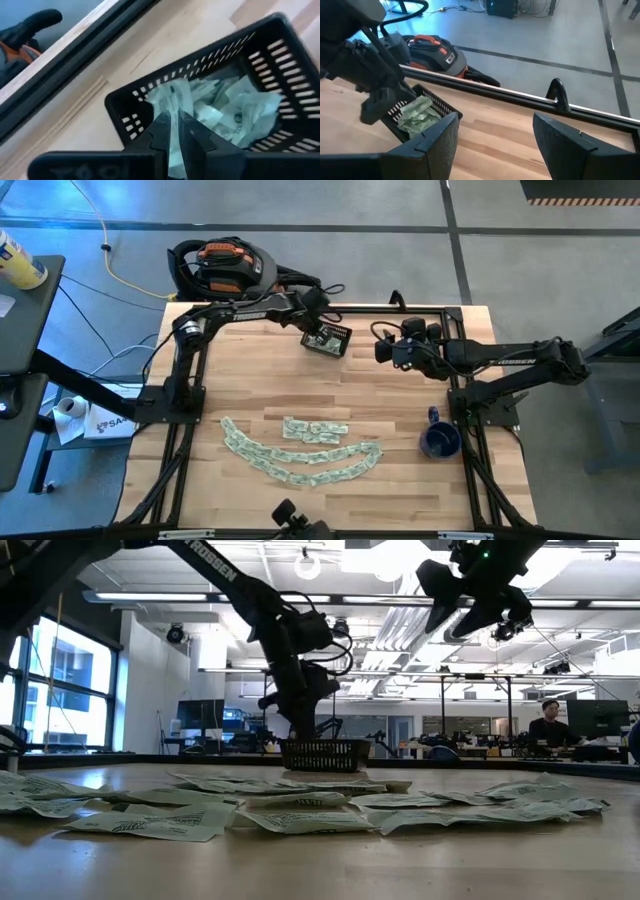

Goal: Pick and place Stevia / Truvia into bins
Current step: Put the stevia packet into the black bin

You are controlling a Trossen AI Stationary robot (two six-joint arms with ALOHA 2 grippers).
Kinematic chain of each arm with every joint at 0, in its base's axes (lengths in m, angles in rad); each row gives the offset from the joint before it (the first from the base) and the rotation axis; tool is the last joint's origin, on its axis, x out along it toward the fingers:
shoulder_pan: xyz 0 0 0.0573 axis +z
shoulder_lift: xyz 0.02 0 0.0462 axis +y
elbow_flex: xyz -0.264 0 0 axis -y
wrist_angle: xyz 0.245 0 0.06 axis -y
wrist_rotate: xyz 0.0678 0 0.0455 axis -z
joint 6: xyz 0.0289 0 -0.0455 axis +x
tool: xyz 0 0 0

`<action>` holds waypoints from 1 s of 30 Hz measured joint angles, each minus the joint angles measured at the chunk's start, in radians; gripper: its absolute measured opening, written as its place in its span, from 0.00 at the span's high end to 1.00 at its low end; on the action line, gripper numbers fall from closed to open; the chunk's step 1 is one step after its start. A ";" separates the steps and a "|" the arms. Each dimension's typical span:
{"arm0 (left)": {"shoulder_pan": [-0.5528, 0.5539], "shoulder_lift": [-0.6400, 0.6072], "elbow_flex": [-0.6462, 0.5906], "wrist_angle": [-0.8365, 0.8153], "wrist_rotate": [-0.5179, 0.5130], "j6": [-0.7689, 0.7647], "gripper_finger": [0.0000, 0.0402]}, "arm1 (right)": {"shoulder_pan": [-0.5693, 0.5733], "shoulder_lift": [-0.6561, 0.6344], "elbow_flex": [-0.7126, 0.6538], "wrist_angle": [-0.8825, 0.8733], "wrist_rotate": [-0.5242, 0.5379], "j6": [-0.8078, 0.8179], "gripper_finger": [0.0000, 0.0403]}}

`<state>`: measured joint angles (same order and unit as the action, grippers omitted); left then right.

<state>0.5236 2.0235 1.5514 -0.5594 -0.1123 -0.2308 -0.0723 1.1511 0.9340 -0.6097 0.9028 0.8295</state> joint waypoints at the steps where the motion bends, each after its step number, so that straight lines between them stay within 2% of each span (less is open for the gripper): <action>1: -0.001 0.000 0.001 0.001 0.000 -0.016 0.82 | 0.000 0.000 0.000 -0.002 0.000 0.000 0.39; 4: -0.007 -0.004 0.001 -0.025 0.022 -0.051 0.82 | 0.000 0.000 0.000 -0.007 0.000 0.001 0.39; 7: -0.014 -0.043 0.001 -0.089 0.131 -0.043 0.81 | 0.000 0.000 0.000 -0.011 -0.006 0.000 0.39; 11: -0.071 -0.109 -0.005 -0.217 0.280 0.117 0.81 | 0.000 0.000 0.000 -0.021 -0.066 -0.030 0.39; 16: -0.184 -0.167 -0.090 -0.307 0.255 0.182 0.81 | 0.000 0.010 0.000 -0.022 -0.157 -0.099 0.39; 21: -0.287 -0.232 -0.262 -0.240 0.261 0.211 0.81 | 0.000 0.027 0.000 -0.018 -0.237 -0.113 0.39; 26: -0.372 -0.301 -0.454 -0.107 0.396 0.281 0.81 | 0.012 0.054 0.000 0.002 -0.372 -0.132 0.39; 30: -0.433 -0.331 -0.561 -0.039 0.394 0.280 0.81 | 0.051 0.086 0.000 0.013 -0.404 -0.088 0.39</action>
<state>0.0904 1.6925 0.9904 -0.5986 0.2818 0.0490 -0.0210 1.2373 0.9340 -0.5966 0.4987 0.7418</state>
